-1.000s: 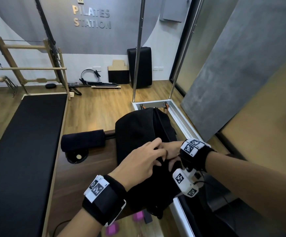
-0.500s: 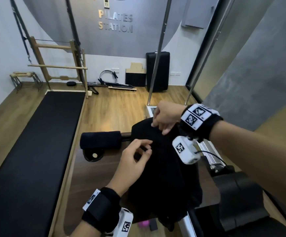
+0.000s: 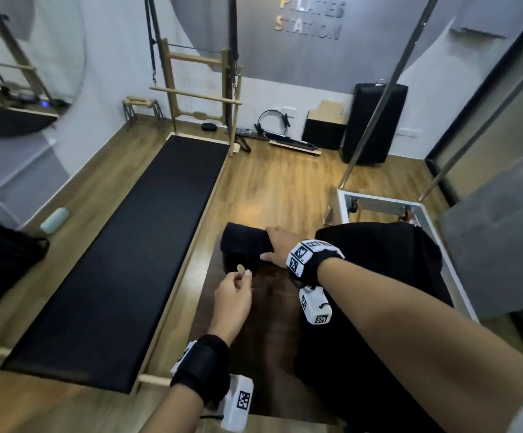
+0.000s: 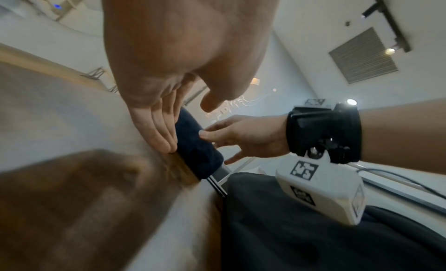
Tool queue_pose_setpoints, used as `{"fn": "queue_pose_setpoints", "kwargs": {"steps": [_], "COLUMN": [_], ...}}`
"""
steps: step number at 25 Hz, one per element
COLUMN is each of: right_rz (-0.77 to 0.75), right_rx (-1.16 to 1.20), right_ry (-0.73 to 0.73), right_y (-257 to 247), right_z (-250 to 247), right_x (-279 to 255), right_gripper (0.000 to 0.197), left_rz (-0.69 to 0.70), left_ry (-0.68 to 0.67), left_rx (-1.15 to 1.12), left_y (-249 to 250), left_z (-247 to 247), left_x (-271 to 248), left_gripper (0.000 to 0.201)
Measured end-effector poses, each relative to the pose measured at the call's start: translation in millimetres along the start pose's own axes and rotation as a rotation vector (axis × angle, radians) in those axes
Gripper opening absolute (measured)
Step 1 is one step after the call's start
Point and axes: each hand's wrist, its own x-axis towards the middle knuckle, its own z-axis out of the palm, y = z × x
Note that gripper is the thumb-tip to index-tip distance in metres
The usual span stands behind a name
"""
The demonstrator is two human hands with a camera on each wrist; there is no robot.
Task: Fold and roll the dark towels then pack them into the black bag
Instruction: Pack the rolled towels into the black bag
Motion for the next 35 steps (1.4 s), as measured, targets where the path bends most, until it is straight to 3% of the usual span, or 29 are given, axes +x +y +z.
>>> {"fn": "queue_pose_setpoints", "kwargs": {"steps": [2, 4, 8, 12, 16, 19, 21, 22, 24, 27, 29, 33, 35], "right_rz": [0.009, 0.002, 0.078, 0.113, 0.075, 0.078, 0.062, 0.02, -0.053, 0.016, 0.092, 0.232, 0.238], "right_rx": [-0.104, -0.084, 0.35, 0.635, 0.86, 0.96, 1.16, 1.302, 1.524, 1.595, 1.517, 1.19, 1.147], "right_ry": [0.024, 0.009, -0.066, -0.188, -0.009, 0.157, 0.171, 0.155, 0.148, 0.381, 0.516, 0.581, 0.541], "right_y": [0.5, 4.4, 19.2, 15.1, 6.0, 17.8, 31.3, 41.4, 64.4, 104.4, 131.7, 176.5, 183.1], "right_z": [11.2, 17.2, 22.3, 25.2, -4.6, -48.5, -71.9, -79.7, -89.7, -94.4, -92.0, -71.9, -61.5], "right_x": [5.1, 6.4, -1.2, -28.9, -67.8, -112.7, -146.1, -164.0, -197.5, -243.3, -267.3, -305.9, -319.6], "right_gripper": [0.051, 0.046, 0.038, 0.038, 0.044, 0.08, 0.104, 0.102, 0.072, 0.049, 0.041, 0.036, 0.043], "left_rz": [-0.075, -0.128, -0.183, -0.237, -0.176, -0.075, -0.012, 0.015, 0.076, 0.234, 0.383, 0.739, 0.802], "left_ry": [-0.039, -0.061, -0.095, -0.007, 0.087, -0.051, -0.199, -0.285, -0.412, -0.535, -0.552, -0.463, -0.395], "left_rx": [-0.009, -0.112, -0.256, -0.368, -0.465, -0.58, -0.669, -0.69, -0.662, -0.44, -0.132, 0.626, 0.939], "left_y": [-6.5, -7.7, 0.6, 19.0, 66.1, 119.6, 153.2, 167.8, 188.1, 202.3, 200.6, 179.5, 171.9], "left_z": [3.5, 13.2, 33.0, 34.1, 27.4, 34.6, 51.7, 65.0, 94.2, 132.4, 150.3, 175.4, 183.1], "left_x": [6.8, 9.6, 12.4, 9.5, -9.4, -36.1, -57.1, -69.2, -90.5, -110.5, -115.7, -129.1, -139.5], "left_gripper": [0.061, 0.059, 0.065, 0.072, 0.072, 0.06, 0.056, 0.056, 0.054, 0.054, 0.059, 0.032, 0.033]}}
